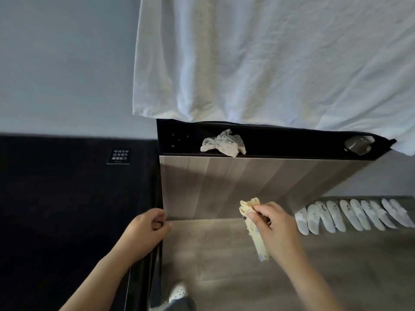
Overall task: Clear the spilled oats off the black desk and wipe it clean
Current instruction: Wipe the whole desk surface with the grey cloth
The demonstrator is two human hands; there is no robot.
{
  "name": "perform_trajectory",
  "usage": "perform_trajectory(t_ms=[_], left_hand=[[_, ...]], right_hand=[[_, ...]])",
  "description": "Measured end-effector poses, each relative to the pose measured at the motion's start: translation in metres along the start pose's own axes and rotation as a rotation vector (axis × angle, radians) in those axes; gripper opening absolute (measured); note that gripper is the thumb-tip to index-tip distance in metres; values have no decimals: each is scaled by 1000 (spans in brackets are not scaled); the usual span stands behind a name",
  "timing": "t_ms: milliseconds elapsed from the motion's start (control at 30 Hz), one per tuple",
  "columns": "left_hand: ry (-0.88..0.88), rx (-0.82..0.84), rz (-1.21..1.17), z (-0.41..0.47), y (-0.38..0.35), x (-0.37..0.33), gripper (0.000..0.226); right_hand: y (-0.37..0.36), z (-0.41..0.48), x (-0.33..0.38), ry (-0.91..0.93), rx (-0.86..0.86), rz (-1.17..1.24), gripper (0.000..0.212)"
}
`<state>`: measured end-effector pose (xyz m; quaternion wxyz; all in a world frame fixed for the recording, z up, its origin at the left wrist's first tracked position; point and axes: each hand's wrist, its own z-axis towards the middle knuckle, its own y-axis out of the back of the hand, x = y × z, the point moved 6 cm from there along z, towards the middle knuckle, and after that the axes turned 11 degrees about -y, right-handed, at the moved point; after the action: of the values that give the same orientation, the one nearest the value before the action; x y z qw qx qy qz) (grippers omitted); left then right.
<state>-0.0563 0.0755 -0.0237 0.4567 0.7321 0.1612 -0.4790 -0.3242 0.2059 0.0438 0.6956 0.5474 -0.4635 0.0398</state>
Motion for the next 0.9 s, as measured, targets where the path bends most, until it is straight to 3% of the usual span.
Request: perform_trajectory(t_ms=[267, 767, 900], left_hand=[[51, -58, -35, 100, 30, 19, 24], [315, -372, -54, 135, 56, 57, 23], [371, -404, -10, 141, 51, 56, 24]], right_hand=[[-71, 140, 58, 113, 176, -123, 10], [-232, 298, 134, 478, 421, -298, 24], [-260, 323, 138, 425, 576, -337, 29]])
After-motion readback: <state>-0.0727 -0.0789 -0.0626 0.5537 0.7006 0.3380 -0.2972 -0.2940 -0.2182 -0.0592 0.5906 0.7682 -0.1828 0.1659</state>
